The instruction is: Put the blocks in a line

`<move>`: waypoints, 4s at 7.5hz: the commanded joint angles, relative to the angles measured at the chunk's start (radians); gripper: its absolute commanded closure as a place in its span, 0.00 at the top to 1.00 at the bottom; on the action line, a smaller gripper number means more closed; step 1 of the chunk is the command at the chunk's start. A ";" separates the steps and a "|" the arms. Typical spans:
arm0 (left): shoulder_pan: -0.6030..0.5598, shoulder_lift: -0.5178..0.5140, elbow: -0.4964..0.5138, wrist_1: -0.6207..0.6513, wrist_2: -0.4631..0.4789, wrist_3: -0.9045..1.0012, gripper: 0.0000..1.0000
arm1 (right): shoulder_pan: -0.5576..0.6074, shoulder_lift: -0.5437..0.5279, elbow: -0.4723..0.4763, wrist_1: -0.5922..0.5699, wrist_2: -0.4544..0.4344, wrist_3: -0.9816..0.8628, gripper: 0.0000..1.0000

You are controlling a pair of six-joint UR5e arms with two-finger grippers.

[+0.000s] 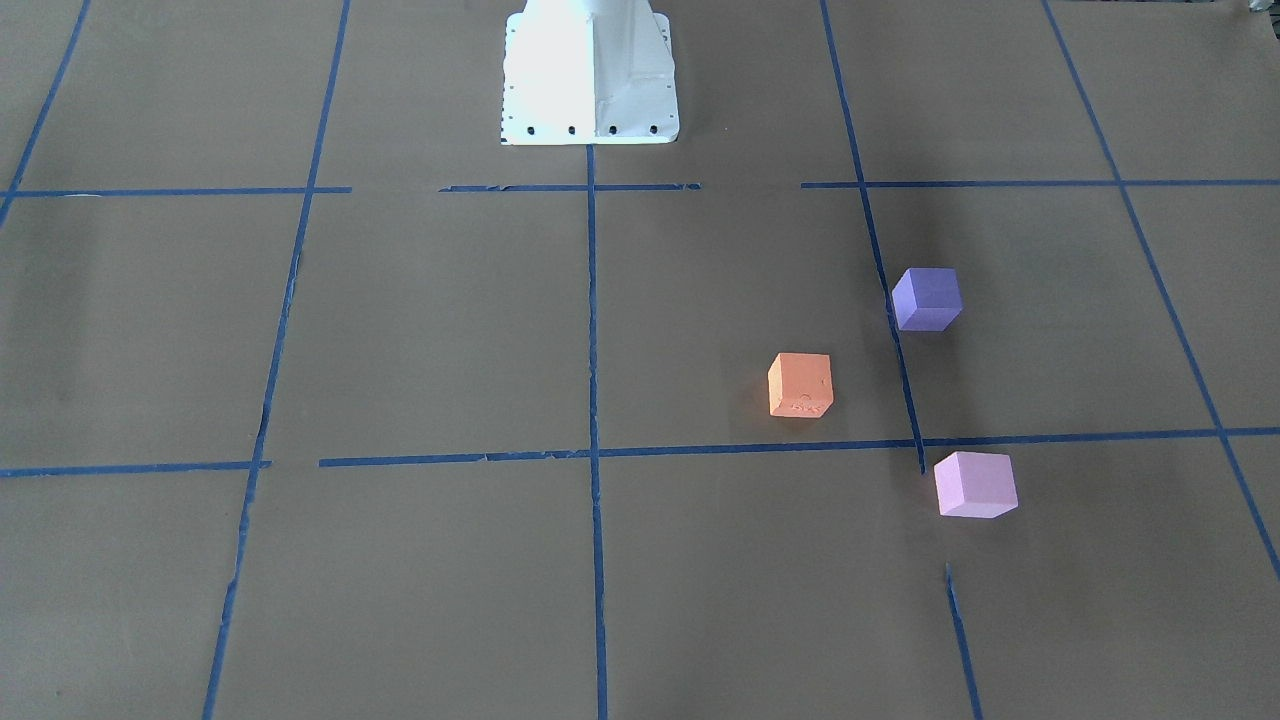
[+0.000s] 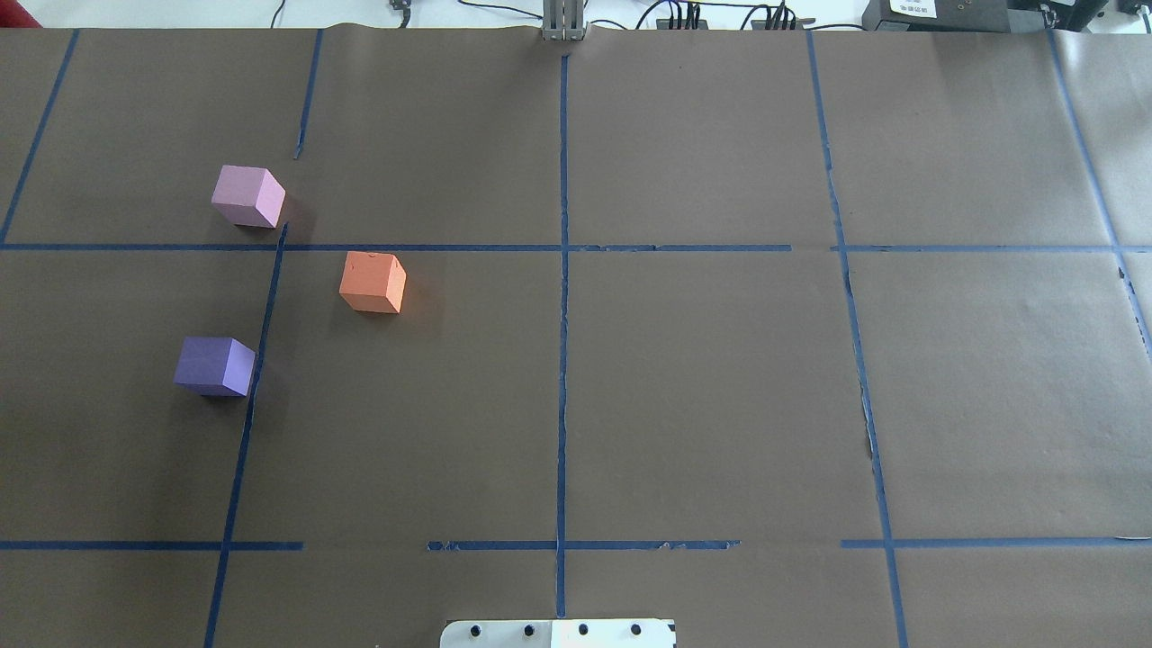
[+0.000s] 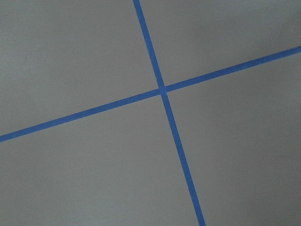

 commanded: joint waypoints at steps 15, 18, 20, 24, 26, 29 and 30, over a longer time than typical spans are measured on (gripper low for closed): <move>0.718 -0.538 0.051 -0.167 0.213 -1.079 0.99 | 0.000 0.000 -0.001 0.000 0.000 0.000 1.00; 0.776 -0.544 0.061 -0.169 0.251 -1.153 0.99 | 0.000 0.000 -0.001 0.000 0.000 0.000 1.00; 0.791 -0.546 0.084 -0.210 0.253 -1.209 0.99 | 0.000 0.000 0.001 0.000 0.000 0.000 1.00; 0.818 -0.546 0.157 -0.272 0.253 -1.263 0.96 | 0.000 0.000 0.001 0.000 0.000 0.000 1.00; 0.821 -0.547 0.154 -0.273 0.252 -1.266 0.53 | 0.000 0.000 0.001 0.000 0.000 0.000 1.00; 0.771 -0.524 0.122 -0.270 0.238 -1.245 0.13 | 0.000 0.000 0.001 0.000 0.000 0.000 1.00; 0.725 -0.476 0.084 -0.267 0.236 -1.199 0.13 | 0.000 0.000 -0.001 0.000 0.000 0.000 1.00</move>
